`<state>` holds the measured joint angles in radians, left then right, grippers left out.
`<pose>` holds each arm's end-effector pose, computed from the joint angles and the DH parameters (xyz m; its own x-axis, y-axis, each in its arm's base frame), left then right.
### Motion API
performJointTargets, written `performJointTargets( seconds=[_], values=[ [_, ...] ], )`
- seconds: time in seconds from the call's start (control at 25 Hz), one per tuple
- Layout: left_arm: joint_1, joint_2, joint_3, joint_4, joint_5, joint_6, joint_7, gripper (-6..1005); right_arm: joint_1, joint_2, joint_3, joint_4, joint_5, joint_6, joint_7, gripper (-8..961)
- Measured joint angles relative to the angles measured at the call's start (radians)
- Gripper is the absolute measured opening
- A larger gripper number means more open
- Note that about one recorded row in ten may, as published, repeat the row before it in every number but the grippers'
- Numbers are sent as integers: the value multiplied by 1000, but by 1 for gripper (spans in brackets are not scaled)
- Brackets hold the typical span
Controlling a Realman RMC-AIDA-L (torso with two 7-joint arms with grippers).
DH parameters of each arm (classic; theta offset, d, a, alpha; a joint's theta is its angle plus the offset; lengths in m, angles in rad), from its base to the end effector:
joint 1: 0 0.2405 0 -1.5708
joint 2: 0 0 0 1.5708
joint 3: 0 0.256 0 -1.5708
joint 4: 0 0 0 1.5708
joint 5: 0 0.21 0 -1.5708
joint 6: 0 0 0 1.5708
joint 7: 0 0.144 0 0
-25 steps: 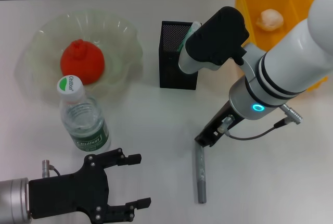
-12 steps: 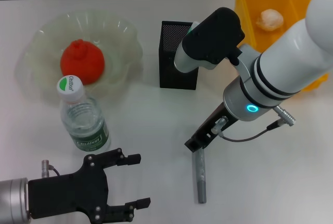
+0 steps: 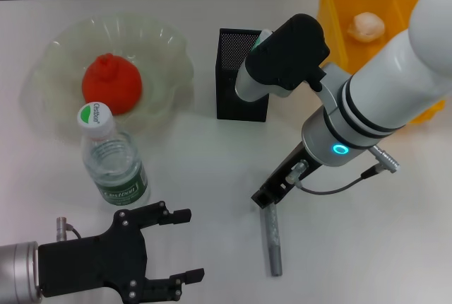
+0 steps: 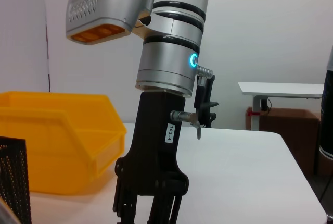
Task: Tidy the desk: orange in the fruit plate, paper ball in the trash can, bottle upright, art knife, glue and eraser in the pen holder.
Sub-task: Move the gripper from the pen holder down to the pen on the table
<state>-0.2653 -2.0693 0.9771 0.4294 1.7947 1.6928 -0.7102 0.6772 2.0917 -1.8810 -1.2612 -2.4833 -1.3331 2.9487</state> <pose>-0.3049 0.2077 -0.0481 0.8290 0.0499 0.5571 0.1518 -0.9787 -0.1382 0.1373 0.3195 -0.0997 0.7136 -0.6440 0.2756 -0.5413 -0.7567 -0.3667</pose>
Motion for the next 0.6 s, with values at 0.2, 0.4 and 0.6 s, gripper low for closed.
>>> performJointTargets(
  seconds=[0.2, 0.4, 0.6],
  values=[
    [0, 0, 0, 0, 0, 0, 0, 797, 9, 0, 0, 24, 0, 0, 0, 437],
    [0, 0, 0, 0, 0, -1, 0, 797, 13, 1, 0, 31, 0, -6, 1, 410],
    [0, 0, 0, 0, 0, 0, 0, 797, 15, 1, 0, 25, -2, -23, 1, 366]
  ],
)
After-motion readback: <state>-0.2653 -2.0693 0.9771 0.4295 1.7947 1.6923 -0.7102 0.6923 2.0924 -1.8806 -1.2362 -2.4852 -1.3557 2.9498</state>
